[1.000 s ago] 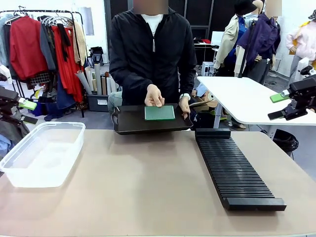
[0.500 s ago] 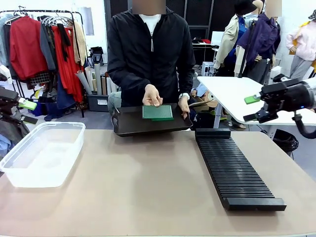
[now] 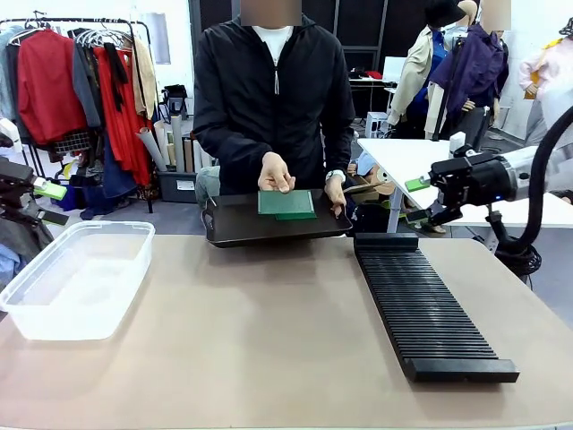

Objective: Sort PCBs into racks and boxes based on the side picked up.
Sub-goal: Pick up the Blank PCB handed by the Human.

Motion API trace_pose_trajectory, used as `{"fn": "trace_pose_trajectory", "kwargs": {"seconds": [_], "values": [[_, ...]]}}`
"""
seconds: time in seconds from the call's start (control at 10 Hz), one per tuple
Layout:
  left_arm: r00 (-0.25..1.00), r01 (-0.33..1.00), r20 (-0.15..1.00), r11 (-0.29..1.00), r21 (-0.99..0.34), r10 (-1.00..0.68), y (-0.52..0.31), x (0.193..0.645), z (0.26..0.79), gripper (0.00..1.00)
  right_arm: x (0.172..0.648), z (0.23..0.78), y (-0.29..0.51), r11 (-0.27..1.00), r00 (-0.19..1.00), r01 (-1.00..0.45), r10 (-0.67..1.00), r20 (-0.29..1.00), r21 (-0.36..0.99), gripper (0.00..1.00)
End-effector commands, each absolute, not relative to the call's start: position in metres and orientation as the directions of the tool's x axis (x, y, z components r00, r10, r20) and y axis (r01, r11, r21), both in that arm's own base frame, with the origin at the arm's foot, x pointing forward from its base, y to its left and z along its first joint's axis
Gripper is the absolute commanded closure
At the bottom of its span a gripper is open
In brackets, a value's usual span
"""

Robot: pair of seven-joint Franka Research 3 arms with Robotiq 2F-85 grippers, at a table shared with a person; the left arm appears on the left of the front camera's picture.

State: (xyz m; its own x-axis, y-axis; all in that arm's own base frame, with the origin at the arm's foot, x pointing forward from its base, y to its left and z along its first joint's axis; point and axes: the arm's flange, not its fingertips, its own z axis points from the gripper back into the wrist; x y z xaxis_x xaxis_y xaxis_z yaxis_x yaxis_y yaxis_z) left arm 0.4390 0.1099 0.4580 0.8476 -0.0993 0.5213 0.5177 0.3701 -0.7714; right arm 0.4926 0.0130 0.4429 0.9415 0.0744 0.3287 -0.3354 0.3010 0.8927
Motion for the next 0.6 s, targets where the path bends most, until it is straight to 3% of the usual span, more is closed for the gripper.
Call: {"fn": "trace_pose_trajectory", "kwargs": {"seconds": [0.0, 0.5], "values": [[0.852, 0.51, 0.515, 0.366, -0.778, -0.093, 0.11, 0.438, 0.46, 0.0, 0.511, 0.443, 0.026, 0.274, 0.947, -0.318, 0.052, 0.316, 0.908, 0.0], [0.852, 0.51, 0.515, 0.366, -0.778, -0.093, 0.11, 0.438, 0.46, 0.0, 0.549, 0.43, 0.058, 0.226, 0.956, -0.294, 0.087, 0.281, 0.929, 0.0]]}}
